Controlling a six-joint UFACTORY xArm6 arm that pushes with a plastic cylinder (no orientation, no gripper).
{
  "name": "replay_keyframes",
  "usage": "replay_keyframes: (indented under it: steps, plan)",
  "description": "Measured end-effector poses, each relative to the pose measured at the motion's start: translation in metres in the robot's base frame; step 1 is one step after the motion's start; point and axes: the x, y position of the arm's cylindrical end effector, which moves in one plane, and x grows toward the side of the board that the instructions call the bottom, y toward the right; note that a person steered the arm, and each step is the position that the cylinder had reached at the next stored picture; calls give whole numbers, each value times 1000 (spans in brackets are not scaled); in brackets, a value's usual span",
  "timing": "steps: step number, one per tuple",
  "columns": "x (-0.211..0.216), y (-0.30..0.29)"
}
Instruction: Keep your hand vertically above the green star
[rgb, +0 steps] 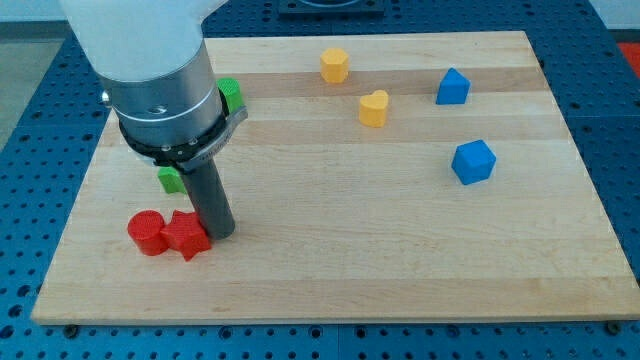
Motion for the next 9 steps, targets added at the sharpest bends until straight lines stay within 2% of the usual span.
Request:
replay_keyframes:
  steps: [3, 4, 5, 7, 9]
  plan:
    - [-51, 22]
    - [-56, 64]
    - [-66, 72]
    - [-102, 45]
    - [-112, -6]
